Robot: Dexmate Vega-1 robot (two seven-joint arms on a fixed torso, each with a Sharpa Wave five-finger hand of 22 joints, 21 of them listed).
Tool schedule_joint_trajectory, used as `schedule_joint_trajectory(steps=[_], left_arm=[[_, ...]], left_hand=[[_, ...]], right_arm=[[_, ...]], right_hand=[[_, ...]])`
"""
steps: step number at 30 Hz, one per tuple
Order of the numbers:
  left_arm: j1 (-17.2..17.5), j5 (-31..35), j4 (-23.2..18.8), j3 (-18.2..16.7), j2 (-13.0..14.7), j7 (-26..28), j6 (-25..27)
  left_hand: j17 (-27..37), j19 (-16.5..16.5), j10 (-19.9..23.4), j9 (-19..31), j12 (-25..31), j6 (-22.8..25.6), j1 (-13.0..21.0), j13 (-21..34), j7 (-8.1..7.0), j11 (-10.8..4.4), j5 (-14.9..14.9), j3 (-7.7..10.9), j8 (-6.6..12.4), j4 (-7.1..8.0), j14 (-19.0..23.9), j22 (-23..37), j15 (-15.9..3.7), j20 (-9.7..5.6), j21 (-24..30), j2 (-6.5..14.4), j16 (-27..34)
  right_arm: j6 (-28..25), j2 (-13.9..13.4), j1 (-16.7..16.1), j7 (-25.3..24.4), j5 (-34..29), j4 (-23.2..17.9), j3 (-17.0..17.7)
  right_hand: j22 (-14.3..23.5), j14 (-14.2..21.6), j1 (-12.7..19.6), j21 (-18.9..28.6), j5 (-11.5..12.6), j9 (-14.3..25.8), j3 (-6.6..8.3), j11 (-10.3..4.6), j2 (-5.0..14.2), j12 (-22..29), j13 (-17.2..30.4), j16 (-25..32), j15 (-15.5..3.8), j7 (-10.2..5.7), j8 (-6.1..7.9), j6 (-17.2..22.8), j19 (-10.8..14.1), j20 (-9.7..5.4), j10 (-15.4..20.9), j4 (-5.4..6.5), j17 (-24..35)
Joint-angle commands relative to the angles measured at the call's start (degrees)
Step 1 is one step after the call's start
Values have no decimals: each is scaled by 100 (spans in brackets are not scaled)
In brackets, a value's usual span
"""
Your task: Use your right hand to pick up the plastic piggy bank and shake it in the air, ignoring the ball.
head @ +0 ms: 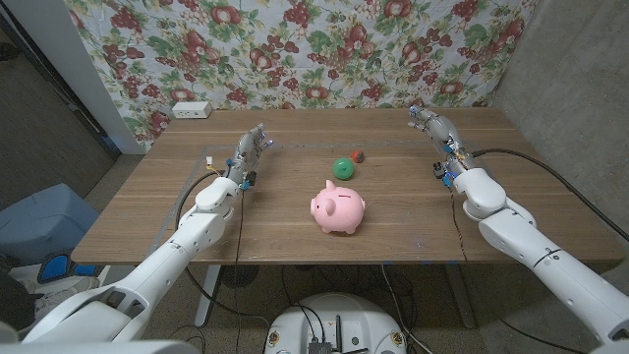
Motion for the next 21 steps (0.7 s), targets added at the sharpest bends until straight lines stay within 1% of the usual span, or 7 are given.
schedule_joint_trajectory(steps=[1,6,10,15,21], left_arm=[[12,23,-69,12,38,9,28],[34,41,-131,18,59,36,51],[69,53,-209,13,86,77,77],[118,78,-318,10,125,133,105],[171,98,-430,9,159,182,136]], left_hand=[[16,18,-16,8,11,17,15,13,16,41,32,33,5,-7,20,8,6,-7,-26,429,-11],[17,23,-18,9,8,16,12,13,16,37,31,33,3,-7,21,8,5,-6,-37,428,-12],[16,31,-17,9,5,16,11,13,13,37,31,34,1,-9,25,8,1,-9,-47,425,-14],[16,38,-15,9,3,19,8,13,18,38,31,35,0,-10,30,9,4,-4,-63,427,-14],[15,47,-14,9,0,26,6,13,11,38,31,37,1,-12,32,9,3,-4,-75,425,-17]], right_arm=[[-144,-202,-199,-85,-274,-366,86],[-125,-265,-265,-110,-393,-456,121],[-60,-302,-305,-123,-507,-484,142],[-111,-389,-385,-128,-603,-595,186],[-133,-485,-501,-106,-674,-723,238]], right_hand=[[21,50,43,-18,47,25,20,-25,31,37,21,31,13,-3,29,73,41,-19,51,-29,0],[21,64,41,-28,48,25,17,-25,31,36,22,35,9,-9,30,88,50,-17,62,-33,-3],[21,91,36,-22,47,25,11,-28,31,41,22,43,10,-10,46,142,104,-15,87,-36,-7],[23,138,20,-26,41,26,-3,-48,22,51,24,58,9,-11,44,163,155,-18,132,-38,-11],[23,149,10,-43,37,26,-13,-34,17,47,25,60,5,-8,38,169,161,-17,141,-41,-13]])
